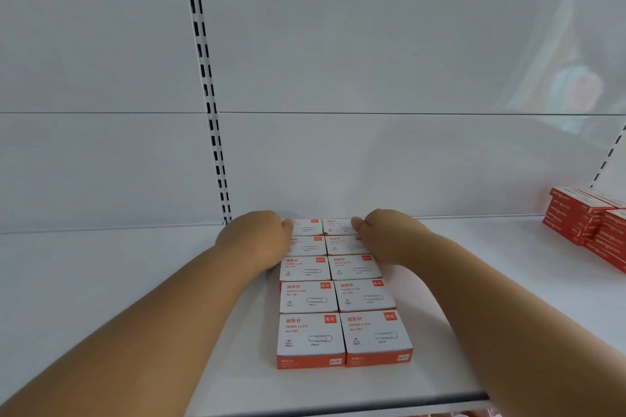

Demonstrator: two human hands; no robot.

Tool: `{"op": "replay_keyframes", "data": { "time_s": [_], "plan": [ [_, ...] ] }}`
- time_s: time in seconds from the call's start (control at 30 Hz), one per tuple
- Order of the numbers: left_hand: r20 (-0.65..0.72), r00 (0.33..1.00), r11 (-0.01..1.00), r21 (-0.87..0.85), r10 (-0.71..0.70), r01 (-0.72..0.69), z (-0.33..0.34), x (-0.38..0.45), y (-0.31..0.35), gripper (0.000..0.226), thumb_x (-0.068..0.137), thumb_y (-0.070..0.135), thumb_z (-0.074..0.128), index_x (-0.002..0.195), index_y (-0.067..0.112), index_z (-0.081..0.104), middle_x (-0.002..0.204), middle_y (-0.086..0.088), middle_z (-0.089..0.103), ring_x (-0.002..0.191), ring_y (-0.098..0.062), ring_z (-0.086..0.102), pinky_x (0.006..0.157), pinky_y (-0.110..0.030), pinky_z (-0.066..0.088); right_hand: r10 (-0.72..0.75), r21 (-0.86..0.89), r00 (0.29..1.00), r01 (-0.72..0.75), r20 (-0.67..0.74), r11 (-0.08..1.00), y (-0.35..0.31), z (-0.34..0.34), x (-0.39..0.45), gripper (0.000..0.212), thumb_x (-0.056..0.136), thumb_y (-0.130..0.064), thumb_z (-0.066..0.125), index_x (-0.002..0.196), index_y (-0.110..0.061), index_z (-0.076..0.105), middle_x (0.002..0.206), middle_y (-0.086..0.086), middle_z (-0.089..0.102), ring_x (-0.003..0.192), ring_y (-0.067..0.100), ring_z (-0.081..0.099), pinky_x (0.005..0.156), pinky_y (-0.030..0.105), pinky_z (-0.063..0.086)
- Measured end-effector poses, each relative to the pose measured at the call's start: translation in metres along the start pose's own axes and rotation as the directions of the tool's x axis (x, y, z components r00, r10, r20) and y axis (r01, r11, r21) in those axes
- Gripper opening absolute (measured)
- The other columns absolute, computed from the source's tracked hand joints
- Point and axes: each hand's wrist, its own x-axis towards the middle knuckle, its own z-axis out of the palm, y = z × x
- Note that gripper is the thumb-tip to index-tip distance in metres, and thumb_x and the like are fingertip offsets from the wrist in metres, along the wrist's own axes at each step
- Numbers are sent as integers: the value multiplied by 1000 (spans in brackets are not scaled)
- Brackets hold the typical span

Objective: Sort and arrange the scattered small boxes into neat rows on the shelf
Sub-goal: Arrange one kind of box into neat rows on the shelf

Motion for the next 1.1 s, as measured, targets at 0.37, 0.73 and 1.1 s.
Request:
{"op": "replay_keyframes", "data": {
  "time_s": [0.37,0.73,1.1],
  "plan": [
    [50,999,1000,13,6,-7,-1,-1,2,47,102,43,26,86,18,62,81,2,62,79,-17,60,68,-31,45,6,-19,1000,-6,-12,1000,0,2,-5,48,102,-47,26,96,-14,60,93,2,63,89,21,59,76,32,44],
    [254,966,997,-76,50,-32,-18,-28,5,35,103,42,35,111,23,63,113,1,66,97,-18,57,80,-27,43,20,-49,1000,-19,20,999,3,5,-23,47,102,-48,28,76,-16,51,80,0,57,80,20,57,71,32,45],
    [210,978,1000,-26,6,0,-12,-35,6,42,102,46,31,113,20,62,110,0,67,98,-21,62,84,-34,50,-26,-113,1000,26,-4,993,-8,1,-41,33,105,-25,30,129,-17,51,104,5,56,106,26,58,92,39,51]
  ]
}}
